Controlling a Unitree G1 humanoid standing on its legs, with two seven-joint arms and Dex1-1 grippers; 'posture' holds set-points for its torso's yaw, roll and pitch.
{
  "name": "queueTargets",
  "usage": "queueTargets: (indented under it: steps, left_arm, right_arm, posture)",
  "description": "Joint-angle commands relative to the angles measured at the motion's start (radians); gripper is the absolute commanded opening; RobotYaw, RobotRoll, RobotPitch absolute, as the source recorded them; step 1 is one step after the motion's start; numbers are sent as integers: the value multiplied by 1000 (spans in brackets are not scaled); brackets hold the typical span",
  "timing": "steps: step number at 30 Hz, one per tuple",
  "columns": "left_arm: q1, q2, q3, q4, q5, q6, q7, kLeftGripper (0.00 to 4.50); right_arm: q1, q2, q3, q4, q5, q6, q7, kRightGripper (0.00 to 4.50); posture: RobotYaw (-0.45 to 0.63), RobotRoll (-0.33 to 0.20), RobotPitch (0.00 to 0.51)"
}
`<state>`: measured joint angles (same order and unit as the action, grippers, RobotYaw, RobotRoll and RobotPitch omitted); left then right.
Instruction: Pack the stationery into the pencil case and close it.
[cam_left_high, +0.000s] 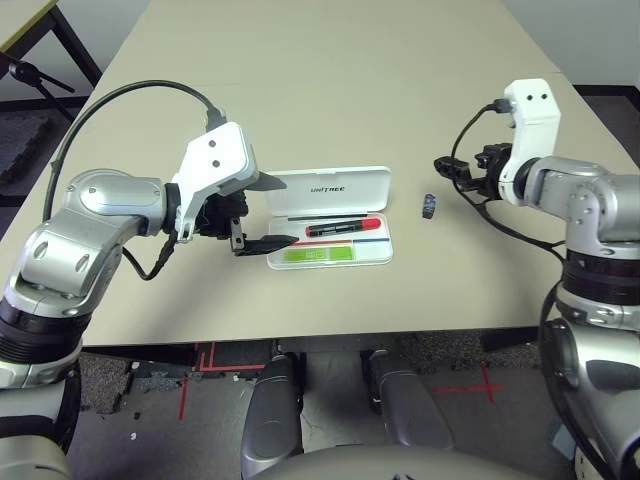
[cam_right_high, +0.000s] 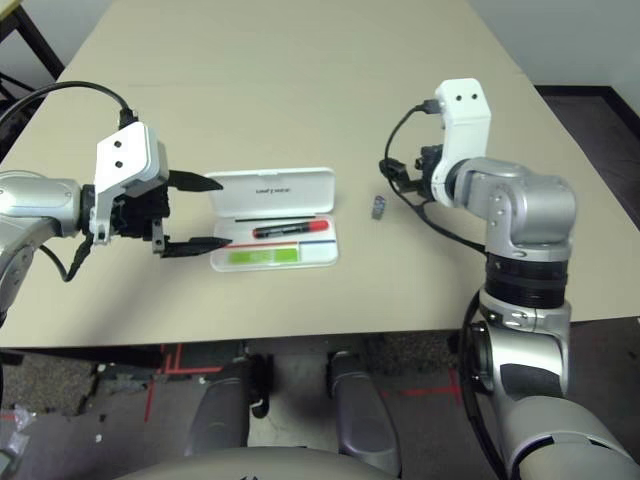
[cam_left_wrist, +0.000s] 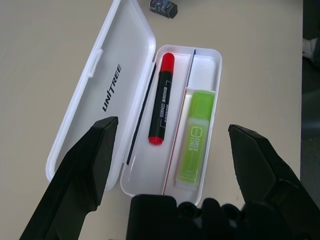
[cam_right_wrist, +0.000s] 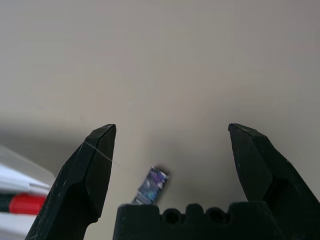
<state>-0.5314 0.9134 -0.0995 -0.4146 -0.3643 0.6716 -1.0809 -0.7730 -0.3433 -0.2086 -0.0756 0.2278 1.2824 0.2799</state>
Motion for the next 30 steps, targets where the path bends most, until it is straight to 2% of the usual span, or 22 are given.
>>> queueTargets:
  steps: [1, 12, 26, 30]
  left_arm:
    - [9, -4, -26, -5, 20, -13, 12, 4464]
    - [-3, -18, -47, -8, 31, -19, 30, 4464]
    - [-28, -52, -72, 7, 49, -34, 29, 4464]
    - [-34, -55, -79, 12, 52, -35, 30, 4500]
  right_arm:
    - [-5, 31, 20, 29, -3, -13, -32, 4500]
    - [102, 29, 124, 3, 16, 30, -16, 4500]
    - [155, 43, 126, 17, 11, 44, -31, 4500]
    - [158, 41, 119, 36, 7, 20, -36, 3548]
  posture:
    - [-40, 0, 167]
    - [-23, 0, 163]
    - [-22, 0, 152]
    - [-23, 0, 151]
